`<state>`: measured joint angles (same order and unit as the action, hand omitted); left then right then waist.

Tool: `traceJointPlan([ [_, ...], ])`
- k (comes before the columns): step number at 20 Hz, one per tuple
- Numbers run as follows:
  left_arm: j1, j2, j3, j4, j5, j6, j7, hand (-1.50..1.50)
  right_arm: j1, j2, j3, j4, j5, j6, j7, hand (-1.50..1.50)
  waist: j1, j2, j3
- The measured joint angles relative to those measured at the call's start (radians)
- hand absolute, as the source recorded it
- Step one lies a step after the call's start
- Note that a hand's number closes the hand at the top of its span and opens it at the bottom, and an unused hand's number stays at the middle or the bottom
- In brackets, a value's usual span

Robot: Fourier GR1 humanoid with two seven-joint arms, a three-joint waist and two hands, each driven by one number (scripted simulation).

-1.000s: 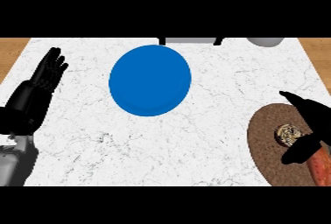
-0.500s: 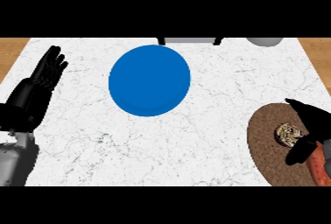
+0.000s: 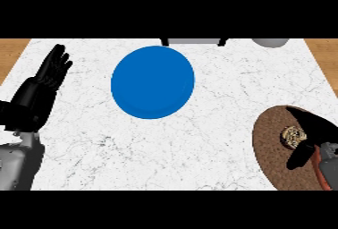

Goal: Pick the cupcake from the placemat and place it in the plate

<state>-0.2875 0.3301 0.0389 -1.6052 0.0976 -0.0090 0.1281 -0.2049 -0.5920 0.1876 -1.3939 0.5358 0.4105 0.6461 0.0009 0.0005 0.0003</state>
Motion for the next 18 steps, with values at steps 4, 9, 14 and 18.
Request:
traceJointPlan([
  [4, 0.007, -0.007, 0.012, -0.016, -0.011, -0.015, 0.010, 0.00, 0.002, 0.012, -0.024, 0.097, 0.053, -0.014, -0.082, -1.50, 0.001, 0.000, 0.000],
  [9, -0.016, -0.016, 0.032, -0.004, -0.016, -0.031, 0.027, 0.00, 0.001, 0.043, -0.024, 0.178, 0.137, -0.042, -0.121, 1.50, 0.001, 0.000, 0.000],
  [14, 0.014, -0.020, 0.038, -0.007, -0.013, -0.052, 0.000, 0.00, -0.019, 0.053, -0.043, 0.221, 0.206, -0.194, -0.225, 1.50, 0.001, -0.004, -0.007],
  [18, 0.024, -0.038, 0.031, -0.003, -0.036, -0.041, -0.019, 0.00, -0.045, 0.057, -0.041, 0.242, 0.276, -0.292, -0.275, 1.50, 0.001, -0.003, -0.006],
])
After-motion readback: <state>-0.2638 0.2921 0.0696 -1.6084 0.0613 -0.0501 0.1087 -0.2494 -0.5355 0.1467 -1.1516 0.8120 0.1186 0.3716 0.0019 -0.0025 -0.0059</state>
